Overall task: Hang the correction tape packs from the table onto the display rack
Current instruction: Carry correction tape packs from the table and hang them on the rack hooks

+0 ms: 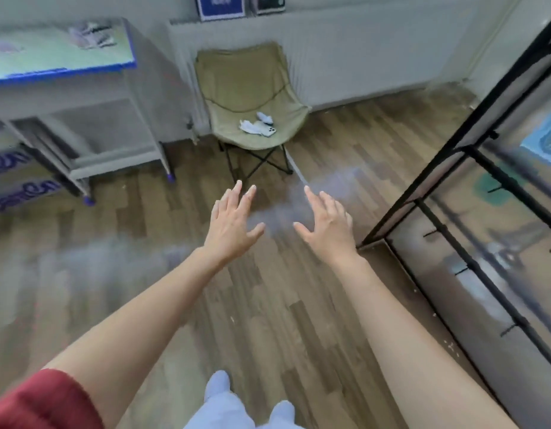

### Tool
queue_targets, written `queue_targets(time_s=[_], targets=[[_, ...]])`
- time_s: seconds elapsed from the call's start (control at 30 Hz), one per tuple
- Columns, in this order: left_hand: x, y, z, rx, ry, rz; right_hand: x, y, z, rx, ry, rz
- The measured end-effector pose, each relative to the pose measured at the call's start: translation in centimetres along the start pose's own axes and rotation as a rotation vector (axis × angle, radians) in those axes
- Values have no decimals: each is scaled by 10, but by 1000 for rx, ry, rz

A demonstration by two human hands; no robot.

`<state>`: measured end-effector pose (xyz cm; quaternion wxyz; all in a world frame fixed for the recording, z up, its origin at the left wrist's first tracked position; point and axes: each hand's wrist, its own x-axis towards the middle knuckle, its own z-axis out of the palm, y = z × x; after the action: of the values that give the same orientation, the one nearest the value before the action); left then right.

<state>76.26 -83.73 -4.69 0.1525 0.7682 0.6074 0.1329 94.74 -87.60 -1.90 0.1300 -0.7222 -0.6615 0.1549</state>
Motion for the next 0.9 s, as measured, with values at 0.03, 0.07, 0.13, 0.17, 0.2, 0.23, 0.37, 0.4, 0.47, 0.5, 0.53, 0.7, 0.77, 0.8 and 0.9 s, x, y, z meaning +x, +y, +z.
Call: queue_targets(time_s=[0.03,0.07,0.13,0.17,0.2,0.23,0.37,0.4,0.47,0.5,0.53,0.7,0.77,0.8,0.9], targets=[[-8,-20,-10,9,16,-39,4,-20,7,-11,-12,-38],[-16,-40,-19,21,30,-76,7,-40,15,-26,-27,-75],[-31,-81,-37,46,46,-144,15,-82,32,-66,-54,-143],[-38,-102,-46,52,49,-176,19,-102,41,-81,-69,-172],[-44,-122,-55,55,53,-207,22,-124,51,-93,-86,-198],[-49,-142,-65,56,57,-232,25,-145,60,-102,-103,-219],[-65,-219,-105,58,98,-314,40,-225,93,-104,-145,-260],[-68,-238,-116,52,107,-333,44,-244,100,-101,-152,-266],[-70,-273,-137,38,131,-361,53,-280,112,-81,-153,-274],[-69,-289,-148,36,150,-374,58,-296,117,-73,-148,-281],[-67,-305,-158,35,170,-389,64,-312,122,-69,-144,-290],[-43,-368,-193,20,226,-461,105,-370,139,-45,-132,-315],[-26,-388,-200,20,236,-476,129,-389,144,-54,-134,-328],[-16,-397,-203,21,238,-482,143,-397,147,-55,-138,-334],[25,-424,-213,25,238,-499,191,-422,154,-58,-139,-358]])
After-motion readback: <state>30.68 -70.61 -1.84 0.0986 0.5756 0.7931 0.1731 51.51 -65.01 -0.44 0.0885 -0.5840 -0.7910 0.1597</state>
